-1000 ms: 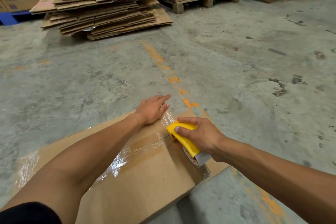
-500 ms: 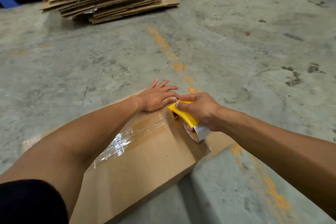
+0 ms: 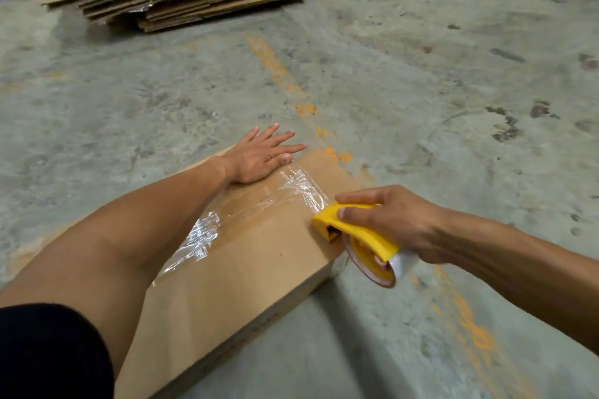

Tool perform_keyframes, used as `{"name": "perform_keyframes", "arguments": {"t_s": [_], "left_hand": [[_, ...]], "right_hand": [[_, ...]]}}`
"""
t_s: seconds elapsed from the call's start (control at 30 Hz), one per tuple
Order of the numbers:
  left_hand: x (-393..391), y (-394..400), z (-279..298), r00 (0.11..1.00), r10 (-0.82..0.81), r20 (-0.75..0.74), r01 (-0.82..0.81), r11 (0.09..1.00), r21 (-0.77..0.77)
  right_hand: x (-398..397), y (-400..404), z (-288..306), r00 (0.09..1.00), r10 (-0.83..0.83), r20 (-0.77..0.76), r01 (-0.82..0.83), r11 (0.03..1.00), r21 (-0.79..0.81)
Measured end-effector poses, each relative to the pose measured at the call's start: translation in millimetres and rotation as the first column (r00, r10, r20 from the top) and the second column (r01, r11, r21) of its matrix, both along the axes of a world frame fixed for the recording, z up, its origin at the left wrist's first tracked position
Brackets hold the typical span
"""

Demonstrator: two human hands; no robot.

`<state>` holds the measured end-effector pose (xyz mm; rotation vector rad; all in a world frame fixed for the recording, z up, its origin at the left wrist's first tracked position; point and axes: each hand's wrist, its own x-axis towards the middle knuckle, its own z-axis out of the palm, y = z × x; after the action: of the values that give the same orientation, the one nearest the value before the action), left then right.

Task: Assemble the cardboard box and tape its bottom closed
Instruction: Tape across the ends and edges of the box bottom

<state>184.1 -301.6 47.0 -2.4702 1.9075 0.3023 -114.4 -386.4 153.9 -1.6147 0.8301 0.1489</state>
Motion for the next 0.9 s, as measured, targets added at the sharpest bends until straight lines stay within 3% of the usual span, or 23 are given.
{"name": "perform_keyframes", "arguments": {"t_s": [0.27, 0.33, 0.43, 0.53, 0.6, 0.9], "left_hand": [[-16, -3, 10, 0.997, 0.030, 0.065, -0.032, 0.999, 0.030], [-36, -4, 15, 0.994, 0.032, 0.102, -0.028, 0.999, -0.046], [-92, -3, 17, 0.993, -0.113, 0.018, 0.115, 0.984, -0.140], [-143, -2, 13, 0.970, -0.226, -0.088, 0.223, 0.974, -0.041], [-150, -3, 9, 0.971, -0.233, -0.060, 0.234, 0.972, 0.016], [-140, -3, 4, 0.967, -0.255, -0.007, 0.255, 0.967, 0.004]], "right_hand": [[-62, 4, -11, 0.999, -0.028, -0.038, 0.025, 0.995, -0.093], [-64, 4, -15, 0.999, -0.032, -0.028, 0.029, 0.996, -0.087], [-65, 3, -18, 0.999, -0.029, -0.023, 0.026, 0.993, -0.117], [-59, 3, -21, 0.999, -0.038, 0.014, 0.039, 0.992, -0.117], [-53, 2, -20, 0.999, -0.034, 0.040, 0.039, 0.992, -0.120], [-69, 4, -23, 0.999, -0.026, 0.029, 0.028, 0.997, -0.075]]}}
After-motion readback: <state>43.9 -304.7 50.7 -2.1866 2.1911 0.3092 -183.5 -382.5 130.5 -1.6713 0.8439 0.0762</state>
